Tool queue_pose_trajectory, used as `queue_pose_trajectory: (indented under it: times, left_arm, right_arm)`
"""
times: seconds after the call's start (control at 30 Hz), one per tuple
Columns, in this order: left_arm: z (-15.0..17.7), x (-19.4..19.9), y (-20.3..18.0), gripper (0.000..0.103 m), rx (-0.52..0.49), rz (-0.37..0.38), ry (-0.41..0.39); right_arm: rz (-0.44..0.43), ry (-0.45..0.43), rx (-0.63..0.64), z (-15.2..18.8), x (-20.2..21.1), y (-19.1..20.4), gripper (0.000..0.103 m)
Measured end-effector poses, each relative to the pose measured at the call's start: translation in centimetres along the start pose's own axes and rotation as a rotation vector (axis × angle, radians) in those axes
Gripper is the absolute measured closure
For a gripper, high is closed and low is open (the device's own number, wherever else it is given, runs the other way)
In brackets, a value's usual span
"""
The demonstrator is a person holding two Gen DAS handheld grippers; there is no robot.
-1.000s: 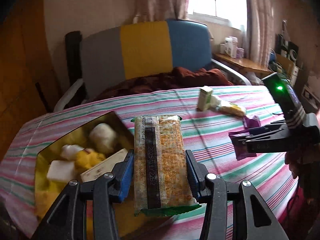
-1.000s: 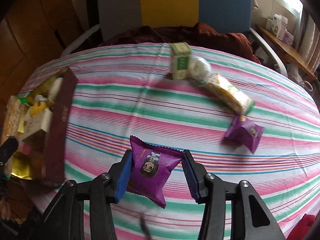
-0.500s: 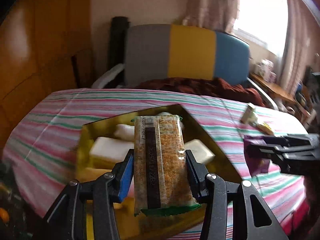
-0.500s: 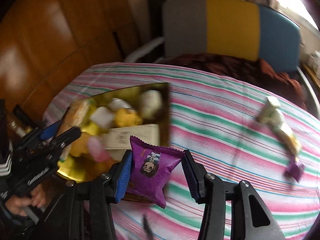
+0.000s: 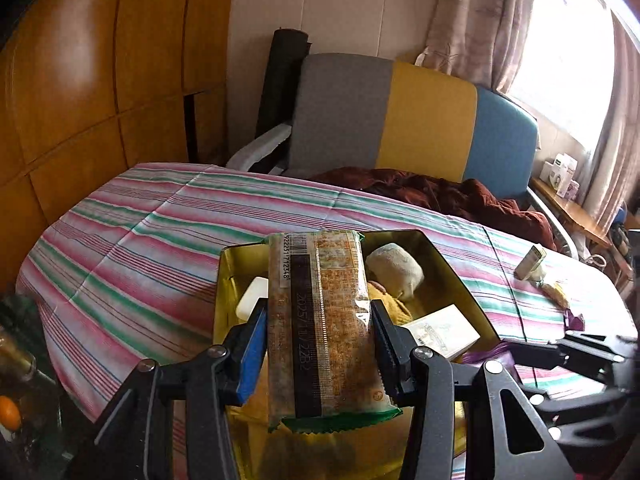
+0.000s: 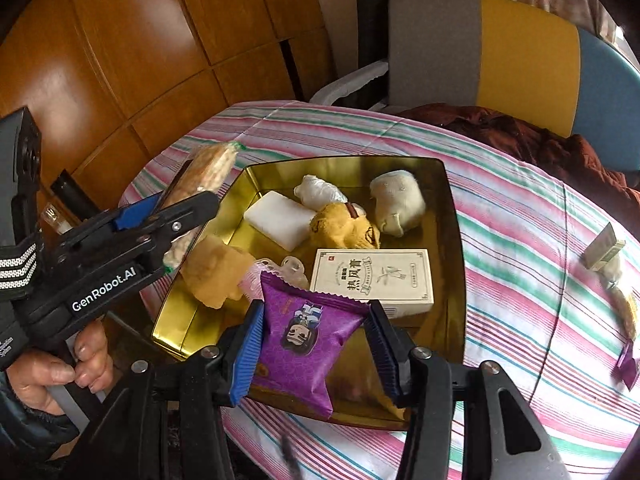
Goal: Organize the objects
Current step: 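Carry cracker pack and purple packet into the gold tray and open both tools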
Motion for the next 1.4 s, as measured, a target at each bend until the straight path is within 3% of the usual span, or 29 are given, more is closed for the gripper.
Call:
queue_pose_trajectory:
  times: [0.13, 0.27, 0.97, 1.2, 1.27, 1.4]
  left_arm:
    - [-0.1, -0.7, -0.6, 0.051, 0.001, 0.01, 0.021]
    - [0.0, -0.8, -0.4, 0.037, 0.005, -0.001, 0.018]
    - [0.8, 2.1, -0.7, 0.033, -0.031, -0.047, -0.043]
    - [1.5, 2.4, -1.1, 0.03, -0.052, -0.051, -0.038]
    - [1.6, 2.4, -1.2, 0.029, -0.057, -0.055, -0.035]
    - [1.8, 2.4, -1.5, 0.028, -0.066, -0.055, -0.033]
  right_arm:
    - [0.014, 0.006, -0.007, 0.1, -0.5, 0.0, 0.05]
    - [0.021, 0.019, -0.017, 0.6, -0.9, -0.2, 0.049]
    - [0.12, -0.017, -0.057, 1.5, 0.0, -1.2, 0.042]
    - [0.159, -0.03, -0.061, 1.7, 0.4, -1.3, 0.034]
    - [0.171, -0.033, -0.059, 1.7, 0.5, -1.4, 0.026]
    - [0.177, -0.039, -0.067, 1.8, 0.6, -1.6, 0.025]
Point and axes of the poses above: each gripper's, at about its wrist camera, not at the fingertips, and x roughly against the way its jaws point, y to its left, z to its underside, the point moved 6 cm from there along -x, roughly the way its jaws point, and after that the axes turned 12 degrees about -z, right-handed, at the moved point
